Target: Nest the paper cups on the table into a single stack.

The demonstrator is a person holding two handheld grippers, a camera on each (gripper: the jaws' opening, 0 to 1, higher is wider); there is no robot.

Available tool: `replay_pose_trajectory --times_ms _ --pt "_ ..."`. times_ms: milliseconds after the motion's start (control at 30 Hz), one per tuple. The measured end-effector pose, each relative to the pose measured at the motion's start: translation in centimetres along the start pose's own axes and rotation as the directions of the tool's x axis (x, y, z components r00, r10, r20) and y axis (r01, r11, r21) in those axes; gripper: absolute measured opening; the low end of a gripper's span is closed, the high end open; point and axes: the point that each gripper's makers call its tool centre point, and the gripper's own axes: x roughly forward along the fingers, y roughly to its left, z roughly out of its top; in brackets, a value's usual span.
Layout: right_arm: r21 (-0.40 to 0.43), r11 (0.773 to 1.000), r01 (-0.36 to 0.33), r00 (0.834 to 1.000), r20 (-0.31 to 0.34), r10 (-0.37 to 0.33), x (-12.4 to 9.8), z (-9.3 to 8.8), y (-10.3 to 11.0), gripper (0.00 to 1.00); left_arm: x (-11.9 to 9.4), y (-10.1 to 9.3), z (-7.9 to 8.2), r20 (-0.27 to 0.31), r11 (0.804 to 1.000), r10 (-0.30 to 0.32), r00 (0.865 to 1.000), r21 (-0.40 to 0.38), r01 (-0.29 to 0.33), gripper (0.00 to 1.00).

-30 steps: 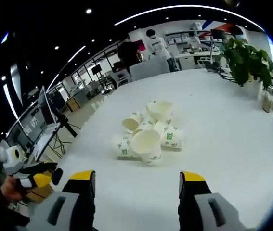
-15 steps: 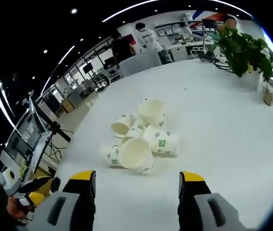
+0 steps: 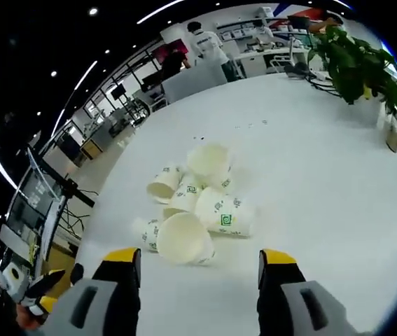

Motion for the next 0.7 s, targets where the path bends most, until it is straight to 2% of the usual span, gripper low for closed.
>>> replay_pose_trajectory --times_ms 167,400,567,700 --pt "0.001 1.0 0.015 0.999 -0.032 -0.014 0.9 0.5 -0.7 0.67 -0.1 0.1 -0.2 -0.004 1.0 0.002 1.0 -0.004 -0.002 0.66" --pt "0.003 1.0 0.026 0.995 -0.097 -0.025 2.3 0.0 -0.6 0.65 -0.1 -0.1 -0.2 -0.006 1.0 0.001 1.0 -0.003 -0.001 0.66" --pt "0.024 0.999 0.022 0.992 -0.126 -0.019 3.3 -0.1 -0.1 0.55 -0.2 -0.1 -0.1 -0.007 1.0 0.001 1.0 -0.001 -0.001 0.66" --pt "0.026 0.999 0.031 0.982 -0.185 -0.026 4.5 -0.7 0.1 0.54 -0.2 0.2 -0.1 -0.005 1.0 0.003 1.0 -0.004 -0.003 0.66"
